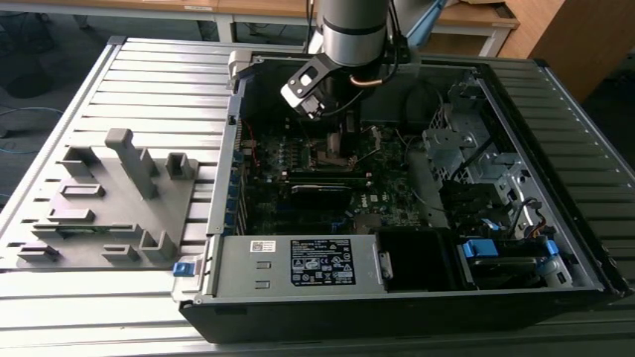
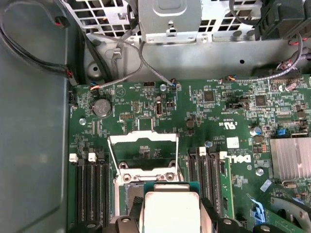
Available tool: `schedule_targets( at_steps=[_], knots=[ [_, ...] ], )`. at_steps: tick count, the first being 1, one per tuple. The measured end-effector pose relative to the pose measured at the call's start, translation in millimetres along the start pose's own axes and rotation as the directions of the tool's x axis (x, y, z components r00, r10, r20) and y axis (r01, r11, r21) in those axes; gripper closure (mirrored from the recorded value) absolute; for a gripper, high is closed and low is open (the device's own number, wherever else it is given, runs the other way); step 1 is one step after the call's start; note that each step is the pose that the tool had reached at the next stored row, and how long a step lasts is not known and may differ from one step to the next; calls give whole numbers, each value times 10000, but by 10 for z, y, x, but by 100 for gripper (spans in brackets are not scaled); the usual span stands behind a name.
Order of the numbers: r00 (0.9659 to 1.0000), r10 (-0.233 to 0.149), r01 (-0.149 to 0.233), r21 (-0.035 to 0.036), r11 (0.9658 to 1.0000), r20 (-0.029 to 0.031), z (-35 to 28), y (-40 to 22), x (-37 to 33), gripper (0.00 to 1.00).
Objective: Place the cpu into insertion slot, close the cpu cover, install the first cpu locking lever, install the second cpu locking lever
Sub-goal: 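Place the cpu into insertion slot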
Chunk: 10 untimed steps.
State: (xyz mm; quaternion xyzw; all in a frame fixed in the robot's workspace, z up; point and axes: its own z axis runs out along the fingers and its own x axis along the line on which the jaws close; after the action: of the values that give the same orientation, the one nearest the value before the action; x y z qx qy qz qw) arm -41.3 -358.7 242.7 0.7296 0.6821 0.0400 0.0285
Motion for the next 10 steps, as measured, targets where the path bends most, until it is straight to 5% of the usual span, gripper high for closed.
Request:
schedule_targets(
  at_steps=[10],
  knots=[
    [9995,-227,222,-234,9995,-225,59,-58,-5,46]
  ],
)
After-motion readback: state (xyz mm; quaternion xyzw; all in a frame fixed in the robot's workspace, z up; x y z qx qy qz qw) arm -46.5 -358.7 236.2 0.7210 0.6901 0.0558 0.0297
